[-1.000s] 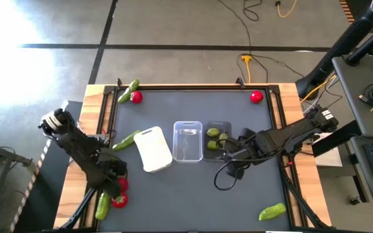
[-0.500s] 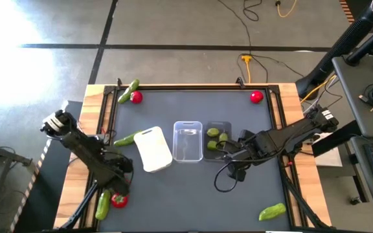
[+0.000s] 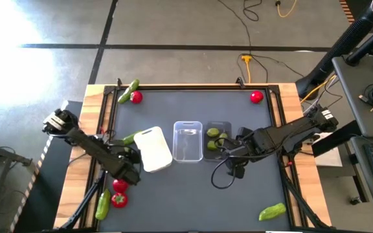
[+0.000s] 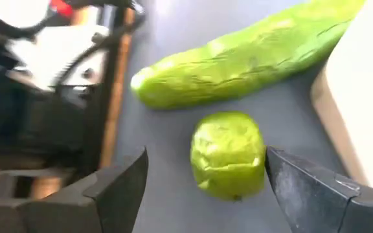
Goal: Sort produce into baskets
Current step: Put the green lime into the black bin
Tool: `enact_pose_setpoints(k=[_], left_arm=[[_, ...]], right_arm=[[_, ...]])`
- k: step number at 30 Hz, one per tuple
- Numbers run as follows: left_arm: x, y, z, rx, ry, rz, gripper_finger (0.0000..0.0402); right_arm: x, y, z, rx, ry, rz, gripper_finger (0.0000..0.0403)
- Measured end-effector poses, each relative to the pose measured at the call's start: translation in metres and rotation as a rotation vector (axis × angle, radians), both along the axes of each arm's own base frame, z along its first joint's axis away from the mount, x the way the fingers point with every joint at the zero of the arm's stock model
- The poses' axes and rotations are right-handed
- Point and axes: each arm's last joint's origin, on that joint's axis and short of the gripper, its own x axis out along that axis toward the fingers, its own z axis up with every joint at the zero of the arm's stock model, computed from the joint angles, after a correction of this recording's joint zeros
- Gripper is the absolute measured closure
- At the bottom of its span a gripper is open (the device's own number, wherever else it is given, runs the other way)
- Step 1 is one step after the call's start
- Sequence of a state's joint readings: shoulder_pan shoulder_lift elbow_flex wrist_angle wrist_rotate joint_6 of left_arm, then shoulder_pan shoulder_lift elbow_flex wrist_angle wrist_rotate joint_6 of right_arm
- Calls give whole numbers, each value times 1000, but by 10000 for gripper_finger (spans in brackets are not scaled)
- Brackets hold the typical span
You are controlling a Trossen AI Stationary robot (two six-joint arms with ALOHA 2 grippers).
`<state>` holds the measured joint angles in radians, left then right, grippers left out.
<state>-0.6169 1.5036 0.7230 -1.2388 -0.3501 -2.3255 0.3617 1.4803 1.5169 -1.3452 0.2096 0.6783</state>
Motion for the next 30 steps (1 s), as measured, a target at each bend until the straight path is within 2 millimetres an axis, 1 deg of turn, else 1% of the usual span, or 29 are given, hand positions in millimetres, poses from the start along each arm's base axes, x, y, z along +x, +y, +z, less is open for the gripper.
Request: enact_pose_setpoints(k=[4,7,11,15,19,22,25,27,30], left_arm=[[1,7,-18,-33,-66,33,110],[2,8,-28,-33,-115,25,110],[4,8,-31,-27,-140,19,111],[7,6,-30,-39,-139,12,124],[8,4,-25,-82,-105,-31,156],[8,2,-20,-122,-88,-60,195],[8,2,-12,-155,-87,-122,238],[5,4,-2,-157,-67,-145,258],[-1,6,22,-173,-54,-184,259]], right_arm=[[0,0,0,0,0,-2,129],[0,0,0,2,-1,-8,129],[0,0,0,2,-1,-8,129],[0,0,0,0,0,-1,129],[-1,0,1,-1,-3,10,129],[-3,-1,4,0,-13,15,129],[-7,-3,8,3,-24,16,129],[-9,-2,10,6,-32,21,129],[-16,2,15,-1,-56,50,129]])
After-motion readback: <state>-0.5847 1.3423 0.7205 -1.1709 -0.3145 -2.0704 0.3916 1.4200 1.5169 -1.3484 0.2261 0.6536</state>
